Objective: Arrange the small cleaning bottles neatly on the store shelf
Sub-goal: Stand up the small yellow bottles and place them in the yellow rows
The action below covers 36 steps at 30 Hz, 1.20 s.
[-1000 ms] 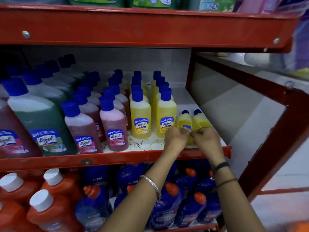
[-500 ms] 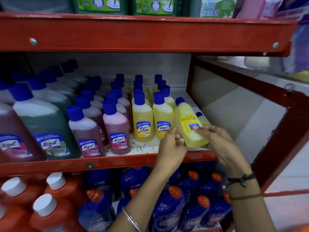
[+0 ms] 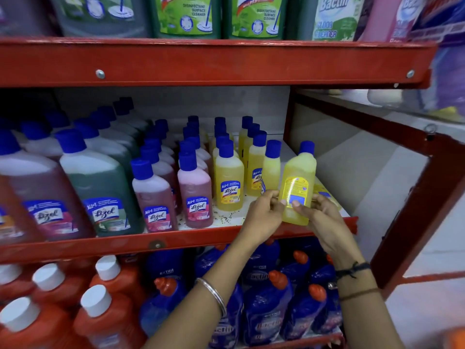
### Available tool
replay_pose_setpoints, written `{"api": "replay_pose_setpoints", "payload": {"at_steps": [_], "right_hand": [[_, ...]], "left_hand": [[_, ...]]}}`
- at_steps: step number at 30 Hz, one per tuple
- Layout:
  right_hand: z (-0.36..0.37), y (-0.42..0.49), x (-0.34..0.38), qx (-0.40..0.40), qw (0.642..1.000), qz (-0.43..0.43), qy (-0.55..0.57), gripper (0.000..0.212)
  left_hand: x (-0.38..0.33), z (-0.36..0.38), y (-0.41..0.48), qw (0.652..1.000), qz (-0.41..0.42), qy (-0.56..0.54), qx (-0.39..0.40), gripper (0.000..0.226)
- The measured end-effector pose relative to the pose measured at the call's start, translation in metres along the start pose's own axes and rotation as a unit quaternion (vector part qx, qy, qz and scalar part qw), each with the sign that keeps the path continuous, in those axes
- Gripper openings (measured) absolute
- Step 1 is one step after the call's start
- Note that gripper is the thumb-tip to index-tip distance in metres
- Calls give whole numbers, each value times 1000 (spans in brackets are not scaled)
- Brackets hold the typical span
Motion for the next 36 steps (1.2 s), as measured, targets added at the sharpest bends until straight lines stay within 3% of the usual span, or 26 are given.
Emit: {"api": "replay_pose_setpoints", "payload": {"at_steps": [6,13,17,22,25,28,33,36], "right_hand": [[2,-4,-5,-3,999,-39,2,25],[-4,-25,3,-13,992,-120,44,38],[6,-36,12,-9,980,-174,99,43],[49,-40,10,69,978,-195,34,42],[73,-39,2,111,973,-200,-9,37],[86,-35,-9,127,971,-197,-51,32],[86,-35,-16,140,979,-144,-33,24],[89,-36,-17,142,978,-146,-51,54]], "left_hand": [[-2,-5,6,999,11,8,30,27],[-14,-15,-4,997,34,-43,46,25],[-17,-38,-16,993,79,-81,-30,28],[8,-71,-32,965,186,14,-187,33],[27,-78,-36,949,194,59,-243,30],[41,-79,-37,949,172,91,-246,25],[44,-82,-35,944,210,128,-222,15],[42,-81,-27,948,196,142,-209,25]]}}
Point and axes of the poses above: each hand's wrist, its own y-axis towards the middle knuckle, its own z-axis out of the palm, x = y × z, the point moved 4 cm from there along y, towards the middle knuckle, and after that the axes turned 15 degrees about -x, right-handed, at the moved point
